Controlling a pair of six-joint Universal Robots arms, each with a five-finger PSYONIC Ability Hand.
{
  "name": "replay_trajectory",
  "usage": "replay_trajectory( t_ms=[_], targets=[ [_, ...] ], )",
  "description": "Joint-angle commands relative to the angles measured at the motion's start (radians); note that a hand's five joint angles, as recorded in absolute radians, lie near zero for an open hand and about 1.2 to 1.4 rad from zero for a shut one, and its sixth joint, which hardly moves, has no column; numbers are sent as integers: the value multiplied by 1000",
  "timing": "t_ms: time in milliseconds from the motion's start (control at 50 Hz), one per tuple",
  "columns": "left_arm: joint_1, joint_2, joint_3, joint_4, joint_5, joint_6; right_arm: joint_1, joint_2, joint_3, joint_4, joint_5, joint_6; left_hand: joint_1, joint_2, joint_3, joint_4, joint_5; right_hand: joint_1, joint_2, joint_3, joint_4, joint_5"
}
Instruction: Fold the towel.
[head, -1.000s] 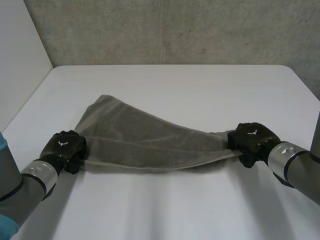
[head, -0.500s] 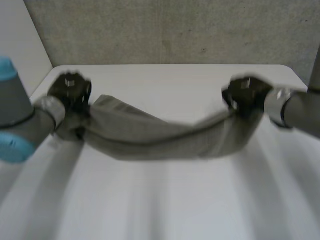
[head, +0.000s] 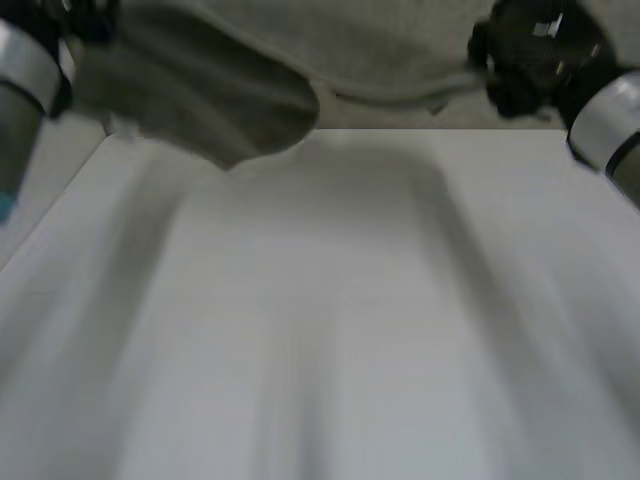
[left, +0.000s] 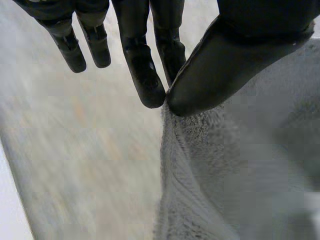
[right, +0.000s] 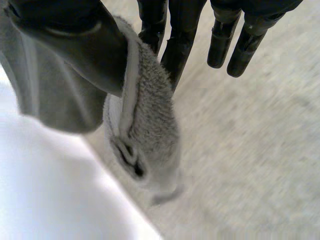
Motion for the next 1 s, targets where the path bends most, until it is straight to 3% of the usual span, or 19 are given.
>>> replay_trajectory(
  t_ms=[20, 180, 360, 540, 580, 780, 1000],
  targets=[
    [13, -17, -296, 160, 95, 31, -4, 0, 155, 4, -7, -79, 88, 59, -58, -66, 65, 59, 71, -53, -76, 51],
    [7, -37, -549, 285, 106, 190, -29, 20, 415, -22, -9, -88, 88, 59, -58, -66, 65, 59, 71, -53, -76, 51],
    [-5, -48, -698, 326, 164, 331, -69, 15, 491, -24, -10, -85, 88, 59, -58, -66, 65, 59, 71, -53, -76, 51],
    [22, -127, -695, 421, 157, 364, -90, -40, 525, -22, -10, -59, 88, 59, -58, -66, 65, 59, 71, -53, -76, 51],
    [28, -150, -691, 458, 152, 362, -93, -38, 526, -20, -10, -56, -157, -186, -58, -66, -180, 59, 71, -53, -76, 51],
    [30, -195, -672, 481, 134, 364, -122, -41, 535, -16, -10, -39, -484, -513, -58, -66, -507, 59, 71, -53, -76, 51],
    [39, -186, -684, 460, 86, 443, -173, -52, 531, -13, -1, -16, -423, -452, -58, -66, -446, 59, 71, -53, -76, 51]
  ],
)
